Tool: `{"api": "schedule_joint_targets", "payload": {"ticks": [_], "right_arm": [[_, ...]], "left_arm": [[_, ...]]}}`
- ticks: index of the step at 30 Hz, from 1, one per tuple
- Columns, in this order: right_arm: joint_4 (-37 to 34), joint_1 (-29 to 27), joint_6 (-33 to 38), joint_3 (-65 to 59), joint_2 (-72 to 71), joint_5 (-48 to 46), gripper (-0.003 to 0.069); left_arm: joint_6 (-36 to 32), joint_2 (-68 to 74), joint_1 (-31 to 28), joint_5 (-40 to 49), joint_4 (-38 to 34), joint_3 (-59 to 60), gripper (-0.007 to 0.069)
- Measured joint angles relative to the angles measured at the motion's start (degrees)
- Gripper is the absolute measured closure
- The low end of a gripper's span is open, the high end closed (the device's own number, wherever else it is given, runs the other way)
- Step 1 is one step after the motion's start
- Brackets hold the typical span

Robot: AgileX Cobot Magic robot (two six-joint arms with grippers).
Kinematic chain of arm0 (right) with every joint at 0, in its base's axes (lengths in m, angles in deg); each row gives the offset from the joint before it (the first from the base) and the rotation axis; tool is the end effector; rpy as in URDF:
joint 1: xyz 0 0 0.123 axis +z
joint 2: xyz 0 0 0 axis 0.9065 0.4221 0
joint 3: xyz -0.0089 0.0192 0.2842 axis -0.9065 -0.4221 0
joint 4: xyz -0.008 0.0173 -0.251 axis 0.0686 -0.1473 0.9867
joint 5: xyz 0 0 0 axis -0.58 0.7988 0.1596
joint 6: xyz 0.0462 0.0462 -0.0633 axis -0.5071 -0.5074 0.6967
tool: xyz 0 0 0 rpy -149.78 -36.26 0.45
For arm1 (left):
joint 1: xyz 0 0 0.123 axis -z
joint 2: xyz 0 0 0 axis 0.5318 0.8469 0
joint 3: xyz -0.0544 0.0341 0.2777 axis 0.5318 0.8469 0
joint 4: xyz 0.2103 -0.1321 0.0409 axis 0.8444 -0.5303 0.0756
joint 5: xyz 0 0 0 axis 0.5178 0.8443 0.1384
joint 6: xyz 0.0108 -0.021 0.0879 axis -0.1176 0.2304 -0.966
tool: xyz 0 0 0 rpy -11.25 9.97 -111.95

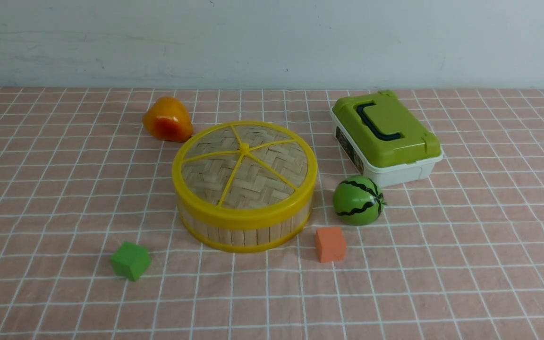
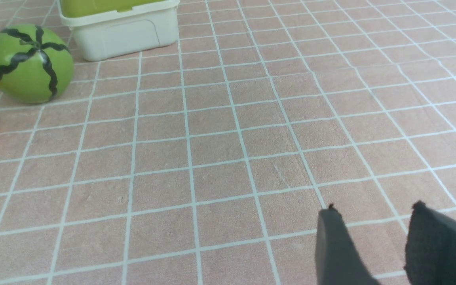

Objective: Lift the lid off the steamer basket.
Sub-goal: Use the left arm to lift the lid of the steamer

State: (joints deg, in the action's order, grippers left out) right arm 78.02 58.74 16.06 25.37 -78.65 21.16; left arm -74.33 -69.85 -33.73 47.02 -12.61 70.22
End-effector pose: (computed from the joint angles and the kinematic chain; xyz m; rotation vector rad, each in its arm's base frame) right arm 0.0518 -0.0050 0.1730 0.2052 1.8649 0.0103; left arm 0.0447 0.0044 0.2427 -0.1397 1.0434 -0.1171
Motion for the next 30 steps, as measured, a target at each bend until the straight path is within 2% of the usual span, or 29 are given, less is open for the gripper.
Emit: {"api": "schedule_joint_targets", "payload": {"ticks": [3, 6, 10, 12, 13, 14, 16, 17, 20, 23, 27, 30], "right_arm": [[0.0, 0.0, 0.0, 0.0, 0.0, 0.0, 0.0418], [0.0, 0.0, 0.0, 0.0, 0.0, 0.0, 0.0418], [0.0, 0.0, 0.0, 0.0, 0.0, 0.0, 0.0418], [0.0, 0.0, 0.0, 0.0, 0.0, 0.0, 0.0418], [0.0, 0.0, 0.0, 0.0, 0.0, 0.0, 0.0418], [0.0, 0.0, 0.0, 0.0, 0.0, 0.0, 0.0418], [0.0, 0.0, 0.0, 0.0, 0.0, 0.0, 0.0418], [0.0, 0.0, 0.0, 0.0, 0.0, 0.0, 0.0418], [0.0, 0.0, 0.0, 0.0, 0.0, 0.0, 0.0418], [0.0, 0.0, 0.0, 0.0, 0.0, 0.0, 0.0418], [0.0, 0.0, 0.0, 0.0, 0.0, 0.0, 0.0418], [0.0, 0.0, 0.0, 0.0, 0.0, 0.0, 0.0418]], "left_arm": [[0.3, 0.0, 0.0, -6.1, -1.0, 0.0, 0.0566], [3.7, 0.0, 0.0, -13.3, -3.4, -0.2, 0.0565], [7.2, 0.0, 0.0, -10.7, -4.6, -5.4, 0.0587], [7.0, 2.2, 0.0, -1.4, -4.7, -14.6, 0.0637], [6.9, 2.2, 0.0, -0.6, -4.7, -14.6, 0.0637], [6.0, 6.6, 0.0, 6.7, -4.7, -21.7, 0.0637], [5.3, 9.4, 0.0, 11.5, -4.6, -24.9, 0.0637], [4.8, 15.1, 0.0, 17.8, -4.6, -30.2, 0.0637], [4.8, 24.7, 0.0, 28.1, -5.1, -36.7, 0.0637], [5.7, 33.6, 0.0, 33.4, -6.1, -40.1, 0.0637], [6.8, 47.8, 0.0, 37.1, -10.9, -43.3, 0.0637], [4.0, 56.7, 1.3, 43.2, -14.7, -47.5, 0.0637]]}}
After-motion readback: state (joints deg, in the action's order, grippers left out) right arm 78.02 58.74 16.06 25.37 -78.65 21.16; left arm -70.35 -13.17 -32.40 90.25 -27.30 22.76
